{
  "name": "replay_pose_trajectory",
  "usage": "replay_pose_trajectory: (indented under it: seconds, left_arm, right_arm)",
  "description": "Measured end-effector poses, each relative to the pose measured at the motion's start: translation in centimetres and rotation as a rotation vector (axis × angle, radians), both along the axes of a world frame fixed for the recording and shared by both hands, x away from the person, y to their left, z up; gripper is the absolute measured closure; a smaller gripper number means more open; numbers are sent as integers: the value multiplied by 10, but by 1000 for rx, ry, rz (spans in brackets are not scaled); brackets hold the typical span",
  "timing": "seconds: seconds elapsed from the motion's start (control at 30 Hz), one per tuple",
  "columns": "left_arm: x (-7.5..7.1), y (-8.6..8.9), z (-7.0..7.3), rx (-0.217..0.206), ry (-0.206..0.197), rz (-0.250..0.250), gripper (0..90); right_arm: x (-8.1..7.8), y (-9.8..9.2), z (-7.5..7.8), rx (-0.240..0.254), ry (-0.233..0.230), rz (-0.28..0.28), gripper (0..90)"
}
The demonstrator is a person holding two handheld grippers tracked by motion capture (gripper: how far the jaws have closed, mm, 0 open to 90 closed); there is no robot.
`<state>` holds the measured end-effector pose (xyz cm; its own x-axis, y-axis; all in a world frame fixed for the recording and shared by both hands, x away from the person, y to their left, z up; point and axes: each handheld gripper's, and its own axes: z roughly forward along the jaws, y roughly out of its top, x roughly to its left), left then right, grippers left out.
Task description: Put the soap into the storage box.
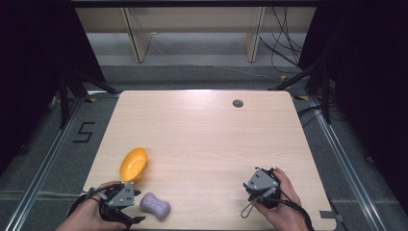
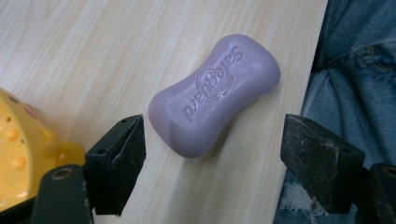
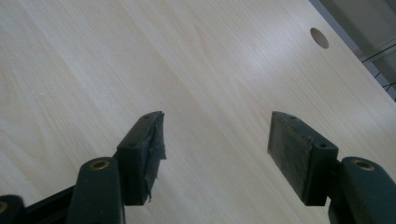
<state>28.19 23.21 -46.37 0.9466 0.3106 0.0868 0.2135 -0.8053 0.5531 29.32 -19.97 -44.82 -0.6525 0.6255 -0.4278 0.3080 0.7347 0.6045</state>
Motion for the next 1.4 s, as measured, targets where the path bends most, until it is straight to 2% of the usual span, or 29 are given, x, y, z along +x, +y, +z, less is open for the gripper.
replay_pose_trajectory:
  seconds: [0.03, 0.07, 0.1, 0.13, 0.2, 0.27, 0.3, 0.37, 0.4, 0.43, 0.5, 0.53, 0.67, 0.7, 0.73, 0.77, 0.8, 0.83, 0.87, 0.9, 0.93, 0.97, 1.0, 1.03, 1.07, 1.2, 1.4]
  left_arm:
    - [1, -3, 1, 8, 1, -2, 219]
    - [4, -5, 4, 48, 7, -32, 218]
    - [6, -9, 4, 56, -14, -33, 218]
    - [8, -12, 7, 88, -7, -57, 217]
    - [12, -20, 8, 99, -1, -80, 214]
    - [17, -27, 12, 160, -8, -141, 215]
    - [20, -30, 13, 167, -3, -160, 215]
    - [28, -39, 16, 224, 13, -227, 226]
    - [28, -39, 16, 224, 13, -227, 228]
    - [30, -42, 17, 251, 15, -253, 233]
    - [35, -48, 16, 275, 34, -293, 239]
    - [38, -51, 16, 277, 59, -308, 254]
    - [43, -60, 12, 329, 94, -363, 259]
    - [43, -62, 9, 322, 115, -363, 259]
    - [46, -64, 10, 356, 103, -395, 259]
    - [44, -65, 6, 330, 121, -373, 259]
    - [47, -67, 6, 355, 114, -393, 259]
    - [47, -69, 4, 351, 121, -389, 259]
    - [50, -71, 5, 385, 113, -419, 259]
    - [48, -73, 2, 362, 128, -404, 259]
    - [50, -75, 3, 381, 121, -423, 259]
    - [49, -77, 2, 367, 134, -418, 259]
    - [49, -79, 1, 371, 135, -430, 259]
    - [51, -81, 1, 399, 125, -461, 260]
    - [49, -82, -1, 377, 141, -448, 264]
    - [49, -86, -5, 408, 153, -482, 281]
    - [52, -87, -8, 430, 174, -500, 300]
  right_arm:
    - [0, 0, 0, 0, 0, 0, 369]
    - [0, 0, 0, -2, -1, 0, 369]
    - [0, 0, 0, -2, 0, 0, 369]
    - [0, 0, 0, 0, 1, 2, 369]
    - [0, 0, 0, -4, 1, 2, 369]
    - [-1, 1, 0, -3, 3, 4, 369]
    - [-1, 1, 0, -3, 3, 4, 369]
    - [1, 1, -1, -7, 1, 19, 369]
    - [1, 1, -1, -7, 1, 19, 369]
    - [1, 1, -1, -7, 7, 21, 369]
    - [1, 1, -1, -7, 7, 22, 369]
    - [0, 1, -1, -1, 11, 9, 369]
    - [0, 1, -1, -2, 12, 12, 369]
    - [2, 1, -1, -11, 11, 33, 369]
    - [2, 1, -1, -11, 11, 33, 369]
    - [2, 0, -1, -25, -5, 39, 369]
    - [2, 0, -1, -20, 2, 46, 369]
    - [2, 0, -1, -19, 3, 44, 369]
    - [2, 0, -1, -19, 3, 44, 369]
    - [2, 0, -1, -23, 1, 46, 369]
    - [2, 0, -1, -23, 1, 46, 369]
    - [1, 1, -2, -11, 16, 30, 369]
    - [1, 1, -2, -13, 16, 28, 369]
    - [1, 1, -2, -12, 16, 26, 369]
    - [1, 1, -2, -11, 18, 26, 369]
    - [1, 1, -3, -12, 19, 28, 369]
    - [2, 1, -2, -27, 10, 42, 369]
